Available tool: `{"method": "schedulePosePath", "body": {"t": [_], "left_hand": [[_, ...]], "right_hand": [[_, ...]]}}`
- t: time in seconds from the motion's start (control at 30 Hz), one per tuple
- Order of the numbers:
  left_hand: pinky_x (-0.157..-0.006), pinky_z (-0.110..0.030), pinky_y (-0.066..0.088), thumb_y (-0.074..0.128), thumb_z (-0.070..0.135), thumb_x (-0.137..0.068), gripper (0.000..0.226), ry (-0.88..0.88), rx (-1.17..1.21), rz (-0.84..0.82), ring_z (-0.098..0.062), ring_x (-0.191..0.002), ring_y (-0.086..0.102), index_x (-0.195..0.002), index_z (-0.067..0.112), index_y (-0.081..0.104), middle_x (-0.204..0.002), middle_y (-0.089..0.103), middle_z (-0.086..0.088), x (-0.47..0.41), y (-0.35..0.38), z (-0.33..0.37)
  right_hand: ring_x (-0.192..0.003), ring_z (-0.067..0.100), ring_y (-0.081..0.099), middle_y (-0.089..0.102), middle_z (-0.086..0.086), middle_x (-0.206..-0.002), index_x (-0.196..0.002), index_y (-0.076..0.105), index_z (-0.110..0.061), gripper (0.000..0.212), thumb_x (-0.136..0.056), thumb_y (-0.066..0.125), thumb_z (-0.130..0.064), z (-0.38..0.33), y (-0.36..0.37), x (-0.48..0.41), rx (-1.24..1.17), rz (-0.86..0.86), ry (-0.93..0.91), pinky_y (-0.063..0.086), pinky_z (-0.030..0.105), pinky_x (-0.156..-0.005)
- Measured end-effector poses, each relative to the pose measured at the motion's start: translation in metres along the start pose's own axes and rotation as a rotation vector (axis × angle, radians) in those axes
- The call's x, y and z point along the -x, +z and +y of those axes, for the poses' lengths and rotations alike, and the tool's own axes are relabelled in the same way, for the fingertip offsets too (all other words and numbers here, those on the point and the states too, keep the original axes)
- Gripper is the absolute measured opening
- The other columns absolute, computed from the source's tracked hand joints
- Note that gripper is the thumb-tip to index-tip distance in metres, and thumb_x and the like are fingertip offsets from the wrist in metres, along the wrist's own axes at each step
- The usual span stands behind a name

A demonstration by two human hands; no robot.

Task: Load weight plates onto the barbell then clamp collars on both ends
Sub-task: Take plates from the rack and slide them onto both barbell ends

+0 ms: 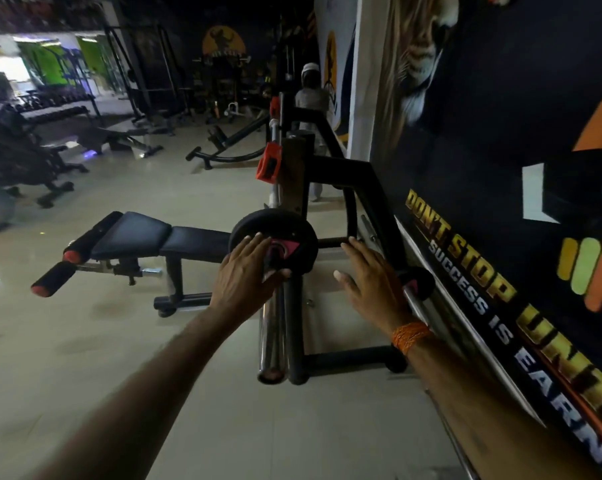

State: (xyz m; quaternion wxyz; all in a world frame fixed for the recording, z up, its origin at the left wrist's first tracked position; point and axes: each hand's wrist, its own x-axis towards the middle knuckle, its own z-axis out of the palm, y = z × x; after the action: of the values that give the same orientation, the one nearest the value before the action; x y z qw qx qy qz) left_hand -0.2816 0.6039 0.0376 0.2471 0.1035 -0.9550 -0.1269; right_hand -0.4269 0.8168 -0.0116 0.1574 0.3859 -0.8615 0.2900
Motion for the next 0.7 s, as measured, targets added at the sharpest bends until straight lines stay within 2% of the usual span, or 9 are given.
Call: {"method": "schedulePosePath", "body": {"t": [0.07,0.2,0.33,0.47,0.7], "left_hand": [[-0.118,-0.049,0.034,0.063,0.055,-0.091,0.069,0.035,-0.024,-0.024,-0.027,-0.144,0.039,-0.148,0.021,0.043,-0.155,0.045,-0.007,0.0,0.01,0.019],[-0.125,-0.049,0.02,0.056,0.059,-0.094,0.08,0.02,-0.061,-0.11,-0.024,-0.155,0.019,-0.158,0.022,0.026,-0.166,0.026,-0.005,-0.005,0.043,0.06],[-0.125,-0.044,0.014,0.053,0.06,-0.095,0.082,-0.009,-0.094,-0.18,-0.022,-0.156,0.014,-0.16,0.023,0.02,-0.168,0.02,-0.003,-0.019,0.094,0.103],[-0.124,-0.045,0.022,0.052,0.065,-0.094,0.083,-0.059,-0.049,-0.237,-0.022,-0.155,0.02,-0.159,0.024,0.022,-0.167,0.025,-0.003,-0.043,0.166,0.142],[-0.122,-0.047,0.029,0.049,0.063,-0.095,0.079,-0.17,0.001,-0.341,-0.023,-0.153,0.027,-0.158,0.021,0.027,-0.164,0.032,-0.004,-0.076,0.267,0.2]], "right_hand": [[-0.146,0.023,0.039,0.04,0.005,-0.159,-0.151,0.042,-0.02,0.054,-0.103,0.047,-0.045,0.011,-0.011,0.012,-0.01,0.033,0.01,0.043,0.047,-0.113],[-0.139,0.021,0.048,0.049,0.006,-0.152,-0.147,0.049,-0.017,0.05,-0.104,0.046,-0.043,0.046,-0.024,0.033,-0.012,0.046,0.032,0.044,0.033,-0.109],[-0.133,0.022,0.051,0.052,0.004,-0.149,-0.143,0.052,-0.019,0.052,-0.102,0.042,-0.048,0.107,-0.031,0.049,-0.022,0.013,0.103,0.052,0.047,-0.101],[-0.129,0.023,0.054,0.053,0.004,-0.147,-0.141,0.054,-0.019,0.048,-0.101,0.044,-0.044,0.186,-0.04,0.059,0.008,-0.051,0.133,0.053,0.038,-0.096],[-0.126,0.023,0.057,0.052,0.004,-0.148,-0.145,0.051,-0.019,0.045,-0.103,0.049,-0.035,0.301,-0.052,0.048,0.093,-0.205,0.156,0.053,0.035,-0.095]]}}
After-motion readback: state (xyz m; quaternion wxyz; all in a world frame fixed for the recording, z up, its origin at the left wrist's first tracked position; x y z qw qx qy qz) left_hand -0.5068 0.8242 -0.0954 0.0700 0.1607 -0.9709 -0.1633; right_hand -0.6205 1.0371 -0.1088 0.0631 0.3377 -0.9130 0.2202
